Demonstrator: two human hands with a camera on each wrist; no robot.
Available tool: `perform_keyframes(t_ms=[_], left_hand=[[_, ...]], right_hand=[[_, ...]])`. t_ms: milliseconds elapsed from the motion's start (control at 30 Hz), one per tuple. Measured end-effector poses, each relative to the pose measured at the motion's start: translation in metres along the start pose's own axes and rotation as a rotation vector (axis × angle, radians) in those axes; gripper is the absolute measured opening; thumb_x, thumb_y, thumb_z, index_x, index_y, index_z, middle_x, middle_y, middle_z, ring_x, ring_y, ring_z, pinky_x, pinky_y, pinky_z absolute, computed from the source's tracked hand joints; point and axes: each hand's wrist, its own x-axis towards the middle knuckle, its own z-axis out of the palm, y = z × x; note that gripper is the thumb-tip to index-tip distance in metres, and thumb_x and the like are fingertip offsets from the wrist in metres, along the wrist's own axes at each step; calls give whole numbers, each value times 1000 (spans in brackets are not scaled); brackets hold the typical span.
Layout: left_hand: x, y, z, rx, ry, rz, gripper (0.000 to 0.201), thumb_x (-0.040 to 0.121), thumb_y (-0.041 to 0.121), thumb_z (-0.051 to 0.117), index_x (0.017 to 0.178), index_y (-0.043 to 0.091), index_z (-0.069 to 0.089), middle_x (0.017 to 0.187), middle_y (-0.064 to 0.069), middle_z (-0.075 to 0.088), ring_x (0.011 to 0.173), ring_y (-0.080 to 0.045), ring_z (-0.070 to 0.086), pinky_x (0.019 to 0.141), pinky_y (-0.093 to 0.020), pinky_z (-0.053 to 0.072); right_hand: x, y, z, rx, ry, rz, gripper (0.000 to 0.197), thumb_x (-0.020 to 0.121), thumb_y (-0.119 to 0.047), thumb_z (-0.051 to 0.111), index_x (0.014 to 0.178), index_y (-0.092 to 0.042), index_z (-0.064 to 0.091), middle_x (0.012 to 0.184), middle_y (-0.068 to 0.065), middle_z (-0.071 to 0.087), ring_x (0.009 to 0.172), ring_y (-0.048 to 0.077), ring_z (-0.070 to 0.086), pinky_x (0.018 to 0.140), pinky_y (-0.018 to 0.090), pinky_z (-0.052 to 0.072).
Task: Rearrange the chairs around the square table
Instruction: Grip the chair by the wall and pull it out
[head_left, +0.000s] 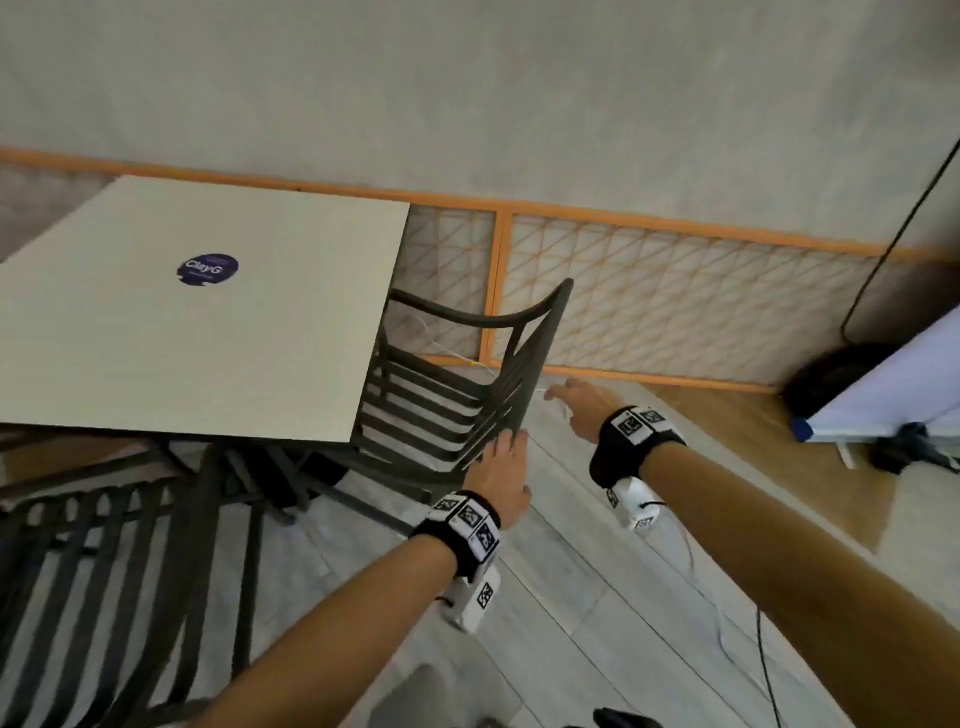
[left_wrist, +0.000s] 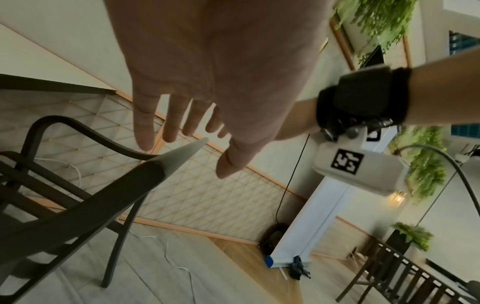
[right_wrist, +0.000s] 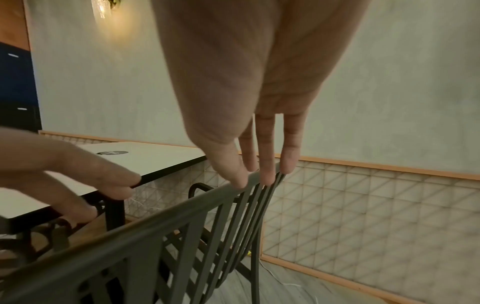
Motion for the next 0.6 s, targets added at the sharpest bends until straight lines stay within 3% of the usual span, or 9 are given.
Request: perform_keyframes(t_ms=[100, 200, 267, 367, 467, 533, 600], left_hand=[[35, 0, 7, 39, -18, -120, 88, 88, 19, 62, 150, 11, 0, 157, -16, 16, 139, -36, 30, 110, -47, 39], [69, -9, 15, 90, -65, -167, 93, 88, 14, 61, 149, 7, -9, 159, -20, 9, 140, -37, 29, 113, -45, 33], [87, -19, 18, 147, -69, -164, 91, 89, 12, 57, 148, 5, -12, 158, -22, 11, 136, -36, 38, 111, -44, 34], [110, -28, 23, 104, -119, -182, 87, 93, 17, 49, 147, 6, -18, 157, -21, 18, 112, -36, 60, 96, -47, 47], [130, -32, 26, 89, -156, -175, 86, 95, 21, 48, 147, 5, -19, 152, -25, 29, 91, -32, 67, 81, -44, 52], [139, -34, 27, 64, -161, -176, 87, 94, 21, 49, 146, 5, -19, 149, -27, 33, 87, -32, 68, 73, -41, 53], [147, -33, 25, 37, -169, -186, 86, 94, 19, 49, 146, 5, -19, 147, -28, 35, 79, -30, 68, 67, -40, 54]], right_hand=[[42, 11, -12, 5, 36, -27, 71, 79, 15, 51, 139, -22, 42, 131, 14, 47, 112, 37, 56, 82, 37, 48], [91, 23, -12, -42, 30, -15, 75, 76, 17, 53, 138, -23, 41, 137, 19, 41, 108, 39, 58, 80, 39, 51], [120, 32, -5, -61, 16, 39, 75, 78, 15, 52, 140, -25, 37, 138, 23, 36, 96, 41, 61, 73, 41, 52], [163, 45, 12, -19, -17, 60, 66, 83, 5, 51, 141, -21, 33, 138, 25, 32, 88, 43, 61, 74, 44, 55], [196, 55, 26, 145, 0, 126, 53, 86, -27, 49, 135, -11, 38, 133, 23, 43, 109, 43, 55, 91, 39, 49], [209, 57, 22, 173, 12, 185, 47, 89, -15, 49, 134, -6, 40, 129, 23, 46, 113, 40, 51, 87, 36, 44], [221, 62, 12, 196, 10, 181, 42, 89, -5, 49, 130, -5, 43, 120, 21, 47, 98, 35, 54, 81, 34, 43]])
